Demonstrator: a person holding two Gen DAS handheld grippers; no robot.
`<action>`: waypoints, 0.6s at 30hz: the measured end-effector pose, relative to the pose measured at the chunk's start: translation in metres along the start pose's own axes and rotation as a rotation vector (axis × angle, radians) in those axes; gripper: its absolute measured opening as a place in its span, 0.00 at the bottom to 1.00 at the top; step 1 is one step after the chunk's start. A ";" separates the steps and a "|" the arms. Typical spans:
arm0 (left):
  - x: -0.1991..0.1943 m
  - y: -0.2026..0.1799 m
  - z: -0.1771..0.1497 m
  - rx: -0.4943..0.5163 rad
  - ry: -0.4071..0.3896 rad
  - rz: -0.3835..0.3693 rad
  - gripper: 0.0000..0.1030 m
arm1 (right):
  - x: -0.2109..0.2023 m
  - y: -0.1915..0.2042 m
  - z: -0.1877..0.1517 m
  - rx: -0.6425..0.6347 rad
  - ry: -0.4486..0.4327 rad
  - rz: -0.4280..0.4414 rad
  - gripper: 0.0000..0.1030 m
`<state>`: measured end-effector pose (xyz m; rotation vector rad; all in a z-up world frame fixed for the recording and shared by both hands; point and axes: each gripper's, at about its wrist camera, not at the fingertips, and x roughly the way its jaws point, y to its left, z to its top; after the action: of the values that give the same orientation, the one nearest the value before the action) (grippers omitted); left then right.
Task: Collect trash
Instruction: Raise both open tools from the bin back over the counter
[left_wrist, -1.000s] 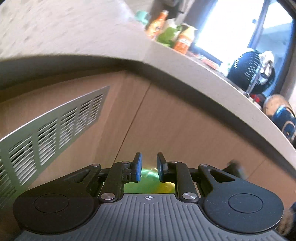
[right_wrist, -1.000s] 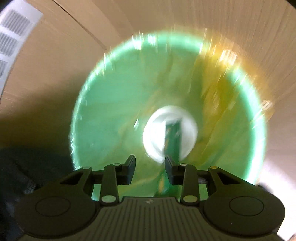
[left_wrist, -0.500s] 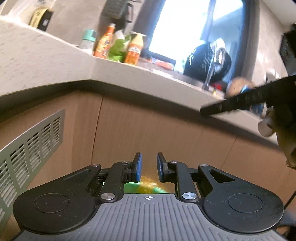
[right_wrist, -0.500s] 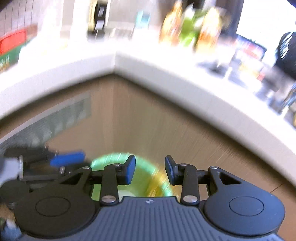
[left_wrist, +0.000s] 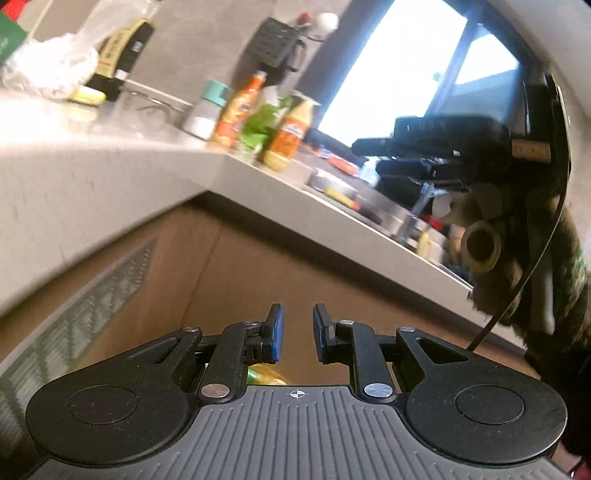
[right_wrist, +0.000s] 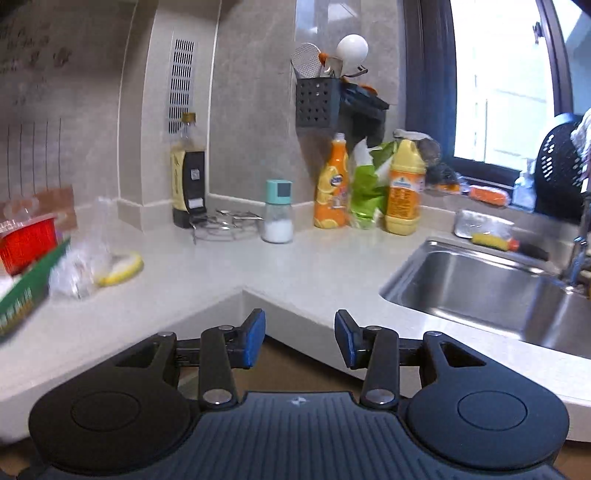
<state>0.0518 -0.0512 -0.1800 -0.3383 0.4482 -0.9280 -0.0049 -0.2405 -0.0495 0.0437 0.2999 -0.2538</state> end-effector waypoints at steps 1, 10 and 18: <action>-0.004 -0.005 0.010 0.009 -0.008 0.014 0.20 | 0.003 0.001 0.001 -0.003 -0.001 0.003 0.41; -0.076 -0.055 0.112 0.104 -0.168 0.188 0.20 | 0.035 0.006 0.030 0.033 -0.041 0.076 0.51; -0.137 -0.033 0.135 0.005 -0.193 0.349 0.20 | 0.049 0.061 0.051 -0.043 -0.092 0.267 0.52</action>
<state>0.0264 0.0556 -0.0181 -0.3288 0.3143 -0.5510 0.0703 -0.1971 -0.0154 0.0288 0.2056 0.0156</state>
